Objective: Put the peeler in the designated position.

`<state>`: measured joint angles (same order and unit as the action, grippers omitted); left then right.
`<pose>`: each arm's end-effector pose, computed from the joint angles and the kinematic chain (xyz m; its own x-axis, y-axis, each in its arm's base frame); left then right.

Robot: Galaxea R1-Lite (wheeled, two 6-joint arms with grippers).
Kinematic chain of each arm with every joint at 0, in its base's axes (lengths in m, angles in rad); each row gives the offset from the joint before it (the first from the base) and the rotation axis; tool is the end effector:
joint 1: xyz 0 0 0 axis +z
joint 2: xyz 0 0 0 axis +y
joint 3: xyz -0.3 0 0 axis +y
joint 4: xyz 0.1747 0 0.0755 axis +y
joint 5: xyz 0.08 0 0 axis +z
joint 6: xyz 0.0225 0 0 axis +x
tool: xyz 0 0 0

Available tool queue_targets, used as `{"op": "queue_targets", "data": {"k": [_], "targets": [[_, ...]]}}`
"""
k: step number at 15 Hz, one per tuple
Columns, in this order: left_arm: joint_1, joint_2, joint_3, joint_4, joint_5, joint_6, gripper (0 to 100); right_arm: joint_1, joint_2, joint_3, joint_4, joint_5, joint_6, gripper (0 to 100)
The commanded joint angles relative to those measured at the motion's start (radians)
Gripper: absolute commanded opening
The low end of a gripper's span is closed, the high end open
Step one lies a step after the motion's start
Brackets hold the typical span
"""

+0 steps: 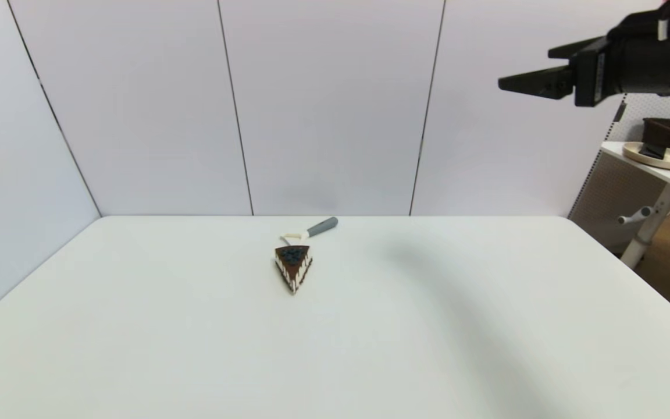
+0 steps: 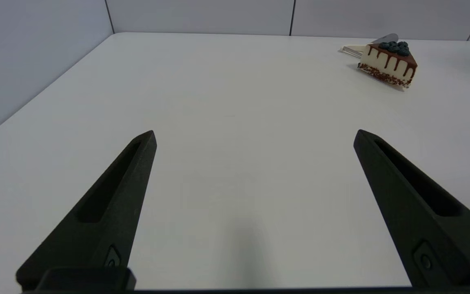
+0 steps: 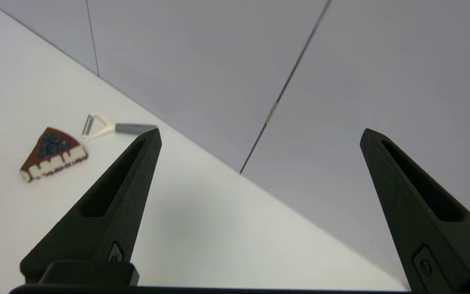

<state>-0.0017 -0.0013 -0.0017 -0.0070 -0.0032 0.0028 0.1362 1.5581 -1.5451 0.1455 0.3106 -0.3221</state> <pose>-0.0230 0.0000 0.0767 0.9999 -0.0049 0.0100 0.0049 1.0000 0.0028 0.2686 0.0437 0.3572 0.8900 0.4305 -0.1503 -0.4558 0.8492 -0.2668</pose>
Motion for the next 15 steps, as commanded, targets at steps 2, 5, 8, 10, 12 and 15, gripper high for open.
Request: {"op": "queue_targets", "data": {"k": [2,5,8,10,12,15], "targets": [[0.000,0.001,0.000,-0.002,0.000,0.000,100,-0.082,-0.378,0.359,0.114,-0.039,0.201,100],[0.000,0.001,0.000,-0.002,0.000,0.000,100,-0.082,-0.569,0.576,0.154,-0.185,0.195,100],[0.000,0.001,0.000,-0.002,0.000,0.000,100,-0.086,-0.786,0.815,0.184,-0.262,0.195,100],[0.000,0.001,0.000,0.001,0.000,0.000,100,-0.082,-0.915,0.941,0.224,-0.260,0.201,100],[0.000,0.001,0.000,0.001,0.000,0.000,100,-0.086,-1.046,1.060,0.226,-0.254,0.202,100],[0.000,0.001,0.000,-0.002,0.000,0.000,100,-0.082,-1.239,1.231,0.216,-0.254,0.202,100]]}}
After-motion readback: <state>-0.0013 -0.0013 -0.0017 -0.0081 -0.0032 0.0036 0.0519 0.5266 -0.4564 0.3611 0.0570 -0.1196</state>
